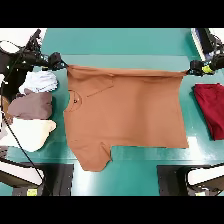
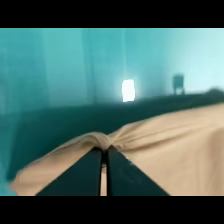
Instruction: Fold the shirts.
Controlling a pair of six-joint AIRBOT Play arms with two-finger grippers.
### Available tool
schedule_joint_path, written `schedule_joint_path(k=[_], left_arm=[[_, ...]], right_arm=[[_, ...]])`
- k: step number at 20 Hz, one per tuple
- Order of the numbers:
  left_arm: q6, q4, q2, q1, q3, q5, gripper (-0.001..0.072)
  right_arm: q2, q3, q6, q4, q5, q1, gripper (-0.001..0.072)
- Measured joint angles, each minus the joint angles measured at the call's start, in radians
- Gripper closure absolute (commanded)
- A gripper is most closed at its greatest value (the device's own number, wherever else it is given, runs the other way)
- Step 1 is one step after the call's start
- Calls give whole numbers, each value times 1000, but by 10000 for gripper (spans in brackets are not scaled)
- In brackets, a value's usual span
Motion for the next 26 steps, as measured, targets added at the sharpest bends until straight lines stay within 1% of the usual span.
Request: schedule_joint_path(k=[2, 5, 7, 10, 11, 12, 14, 15, 16, 17, 18, 21, 23, 26], left_arm=[[5, 63, -6, -11, 2, -77, 685], [-3, 177, 3, -47, -51, -145, 685], [-17, 226, 14, -78, -118, -150, 684], [-42, 264, 22, -117, -218, -121, 682], [-53, 269, 24, -124, -238, -115, 681], [-69, 279, 25, -129, -255, -113, 681], [-92, 284, 46, -129, -274, -118, 681], [-100, 292, 63, -127, -280, -127, 622], [-106, 304, 92, -122, -284, -141, 354], [-113, 327, 123, -117, -288, -154, 182], [-124, 359, 158, -113, -294, -172, 166], [-150, 436, 266, -108, -338, -215, 166], [-168, 460, 329, -106, -390, -225, 166], [-200, 474, 436, -105, -545, -238, 166]], right_arm=[[24, -55, 1, -35, 4, 9, 697], [84, -193, 1, -81, -23, 17, 697], [128, -293, 1, -98, -57, 21, 697], [188, -423, 1, -108, -102, 22, 694], [204, -456, 1, -109, -109, 22, 533], [221, -486, 2, -109, -118, 23, 313], [249, -521, 2, -111, -116, 22, 312], [268, -531, 2, -109, -108, 18, 313], [290, -542, 2, -109, -100, 11, 315], [316, -555, 2, -109, -97, 2, 314], [349, -570, 2, -109, -94, -9, 314], [457, -626, 2, -109, -88, -45, 326], [525, -663, 2, -109, -87, -64, 326], [615, -702, 2, -108, -69, -76, 326]])
